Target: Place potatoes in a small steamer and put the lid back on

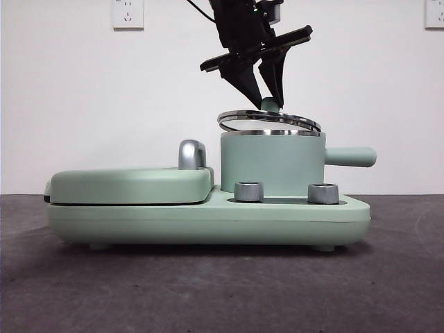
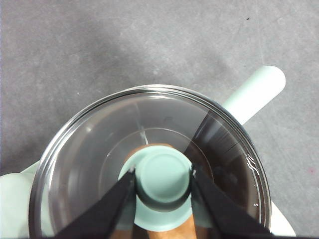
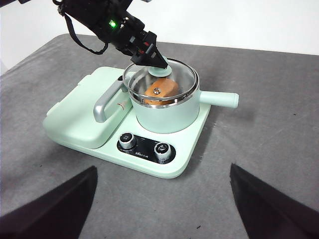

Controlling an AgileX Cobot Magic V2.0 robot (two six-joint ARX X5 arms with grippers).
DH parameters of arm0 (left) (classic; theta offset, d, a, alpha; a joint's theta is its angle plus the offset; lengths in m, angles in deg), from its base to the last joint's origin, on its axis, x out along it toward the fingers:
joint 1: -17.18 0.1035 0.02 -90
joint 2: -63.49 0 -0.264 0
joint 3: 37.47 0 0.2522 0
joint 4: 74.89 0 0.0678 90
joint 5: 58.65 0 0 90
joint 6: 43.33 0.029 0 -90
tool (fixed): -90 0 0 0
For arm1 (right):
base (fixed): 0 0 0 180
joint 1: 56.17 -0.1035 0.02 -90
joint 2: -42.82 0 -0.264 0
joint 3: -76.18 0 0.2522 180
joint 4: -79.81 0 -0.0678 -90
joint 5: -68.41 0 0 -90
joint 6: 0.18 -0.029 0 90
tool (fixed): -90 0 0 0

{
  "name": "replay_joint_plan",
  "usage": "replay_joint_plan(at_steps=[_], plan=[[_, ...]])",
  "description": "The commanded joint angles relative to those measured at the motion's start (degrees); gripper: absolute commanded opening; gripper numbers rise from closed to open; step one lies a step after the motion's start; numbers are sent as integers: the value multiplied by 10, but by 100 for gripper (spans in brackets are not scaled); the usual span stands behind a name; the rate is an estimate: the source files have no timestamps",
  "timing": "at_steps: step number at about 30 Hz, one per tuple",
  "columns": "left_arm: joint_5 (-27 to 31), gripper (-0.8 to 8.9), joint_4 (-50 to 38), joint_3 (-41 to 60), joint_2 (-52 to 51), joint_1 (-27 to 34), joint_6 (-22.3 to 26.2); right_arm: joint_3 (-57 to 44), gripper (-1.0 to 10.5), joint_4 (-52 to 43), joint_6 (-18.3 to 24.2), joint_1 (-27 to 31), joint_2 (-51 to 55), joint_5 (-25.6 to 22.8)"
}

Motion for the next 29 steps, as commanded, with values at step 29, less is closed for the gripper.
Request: replay_joint_plan(at_steps=[29], plan=[[-14,5,-2,-22,28,-1,1,5,423,-7,-14,-3,-2,0]])
